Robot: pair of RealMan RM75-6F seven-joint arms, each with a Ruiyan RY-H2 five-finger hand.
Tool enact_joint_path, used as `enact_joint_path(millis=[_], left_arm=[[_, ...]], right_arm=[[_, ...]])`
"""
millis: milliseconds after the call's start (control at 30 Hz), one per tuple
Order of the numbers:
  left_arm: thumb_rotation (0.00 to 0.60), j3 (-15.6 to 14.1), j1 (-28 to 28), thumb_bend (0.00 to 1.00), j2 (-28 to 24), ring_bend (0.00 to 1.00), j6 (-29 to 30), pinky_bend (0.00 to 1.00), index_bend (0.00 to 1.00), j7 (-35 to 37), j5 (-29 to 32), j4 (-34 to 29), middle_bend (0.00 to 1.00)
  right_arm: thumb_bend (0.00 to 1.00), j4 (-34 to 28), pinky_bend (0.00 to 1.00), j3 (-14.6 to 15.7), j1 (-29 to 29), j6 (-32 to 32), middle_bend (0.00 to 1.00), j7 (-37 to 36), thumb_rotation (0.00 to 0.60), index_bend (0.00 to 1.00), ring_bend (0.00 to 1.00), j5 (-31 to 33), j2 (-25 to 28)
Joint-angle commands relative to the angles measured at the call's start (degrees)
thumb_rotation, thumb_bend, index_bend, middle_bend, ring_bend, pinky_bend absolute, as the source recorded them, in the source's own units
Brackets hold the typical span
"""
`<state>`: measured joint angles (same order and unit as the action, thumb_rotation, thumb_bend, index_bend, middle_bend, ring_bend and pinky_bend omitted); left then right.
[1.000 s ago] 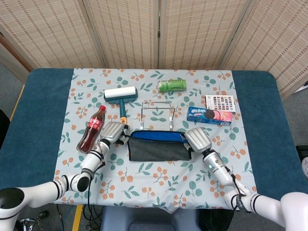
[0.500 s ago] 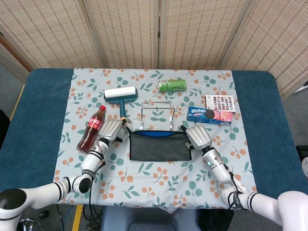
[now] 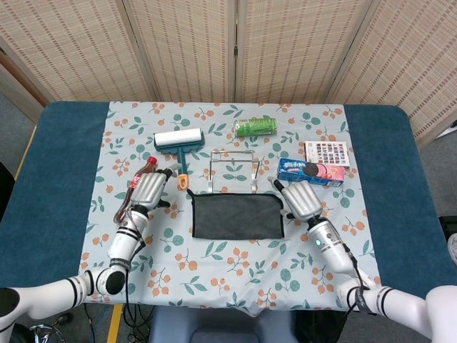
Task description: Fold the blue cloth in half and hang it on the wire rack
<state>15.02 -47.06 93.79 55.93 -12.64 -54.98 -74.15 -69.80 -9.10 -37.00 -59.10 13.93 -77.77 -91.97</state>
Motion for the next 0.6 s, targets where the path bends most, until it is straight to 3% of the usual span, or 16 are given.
enact_joint_path(millis=[33,167,267,400,600], left_arm=[[0.6,-0.6,2.39,0.29,-2.96,0.28,2.78,0.64,0.14,-0.67,-1.16,-3.94,0.29],[0.6,-1.79,4.8,0.29,-6.11,0.23,5.79,0.52,0.14,-2.06,-2.45,-8.08,0.26],[0.6,-2.62,6.78,0.29,-8.31,0.22,8.44,0.5,0.14,-2.52,-3.94,-10.63,0.25],[0.6,-3.94,9.55,0.29,-11.14,0.22,12.09,0.48,0.14,-2.31,-7.0,-13.1,0.25],[0.6,-5.83,13.13,0.29,-14.69,0.21,16.7,0.47,0.14,-1.86,-11.81,-15.83,0.25]], right_arm=[[0.19,-2.53,1.0,1.18,1.4,-2.93,0.81,-0.78,0.6,0.16,0.83,-2.67,2.94],[0.25,-4.55,1.0,3.15,2.47,-5.85,0.72,-3.65,0.6,0.28,0.75,-7.11,6.6],[0.26,-4.63,1.0,5.11,2.79,-7.57,0.69,-6.06,0.6,0.31,0.73,-11.18,9.04],[0.26,-2.72,1.0,7.62,2.64,-9.98,0.69,-8.74,0.6,0.32,0.73,-16.78,10.7],[0.22,2.04,1.0,10.48,2.19,-12.54,0.77,-12.01,0.6,0.33,0.79,-22.57,10.08]])
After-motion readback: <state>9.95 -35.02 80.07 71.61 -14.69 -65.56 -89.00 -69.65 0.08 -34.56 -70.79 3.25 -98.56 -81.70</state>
